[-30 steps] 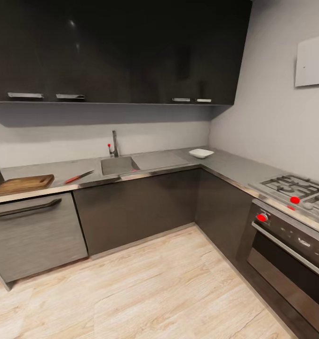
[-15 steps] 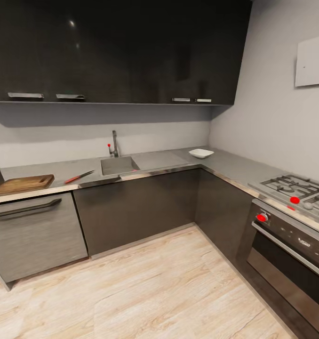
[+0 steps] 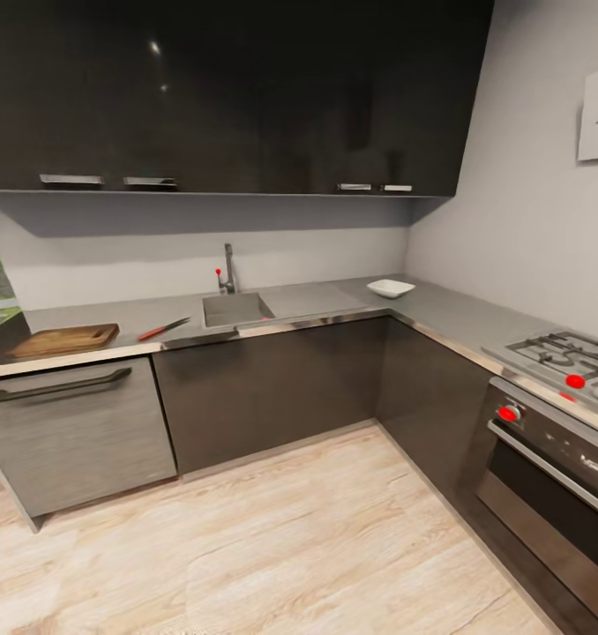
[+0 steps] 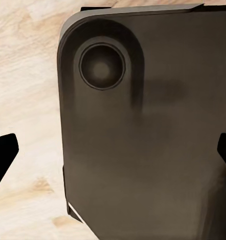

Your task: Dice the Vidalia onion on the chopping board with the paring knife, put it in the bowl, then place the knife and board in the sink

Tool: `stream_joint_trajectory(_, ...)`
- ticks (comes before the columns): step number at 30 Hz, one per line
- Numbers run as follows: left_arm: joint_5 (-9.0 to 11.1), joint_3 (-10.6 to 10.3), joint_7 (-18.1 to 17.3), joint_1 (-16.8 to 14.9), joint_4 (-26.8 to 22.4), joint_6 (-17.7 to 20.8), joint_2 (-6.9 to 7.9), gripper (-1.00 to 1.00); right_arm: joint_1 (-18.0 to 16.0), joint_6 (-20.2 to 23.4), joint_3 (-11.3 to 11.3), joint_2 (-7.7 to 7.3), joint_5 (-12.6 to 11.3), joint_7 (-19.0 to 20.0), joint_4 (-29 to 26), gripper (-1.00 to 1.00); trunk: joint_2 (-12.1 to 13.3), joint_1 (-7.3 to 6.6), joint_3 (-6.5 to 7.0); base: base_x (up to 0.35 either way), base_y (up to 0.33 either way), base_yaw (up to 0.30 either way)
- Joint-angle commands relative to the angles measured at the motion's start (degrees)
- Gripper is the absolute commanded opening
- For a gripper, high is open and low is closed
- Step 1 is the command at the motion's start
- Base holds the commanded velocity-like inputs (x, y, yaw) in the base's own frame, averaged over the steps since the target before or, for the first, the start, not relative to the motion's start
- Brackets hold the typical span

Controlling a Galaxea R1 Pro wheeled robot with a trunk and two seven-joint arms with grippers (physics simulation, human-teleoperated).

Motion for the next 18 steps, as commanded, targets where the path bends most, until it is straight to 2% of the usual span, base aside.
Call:
stream_joint_trajectory(1,0.02,0.03,-0.02,0.01,-0.05,-0.11,-0.01,1.00,0.00,0.03,0.02,0.00,0.02,-0.01,-0.05,1.00,-0.03,0.00,-0.05,0.000,0.000,0.260)
stream_joint_trajectory(11,0.09,0.12,0.07,0.01,-0.35,-0.02,-0.03,1.00,-0.01,0.03,0.00,0.00,0.03,0.03,-0.05,1.00,-0.03,0.00,-0.05,0.000,0.000,0.274)
stream_joint_trajectory(18,0.11,0.20,0.06,0.01,-0.46,-0.02,-0.03,1.00,0.03,0.03,-0.02,0.00,0.03,0.07,-0.05,1.00,2.78,-1.54,1.21,0.000,0.000,0.277)
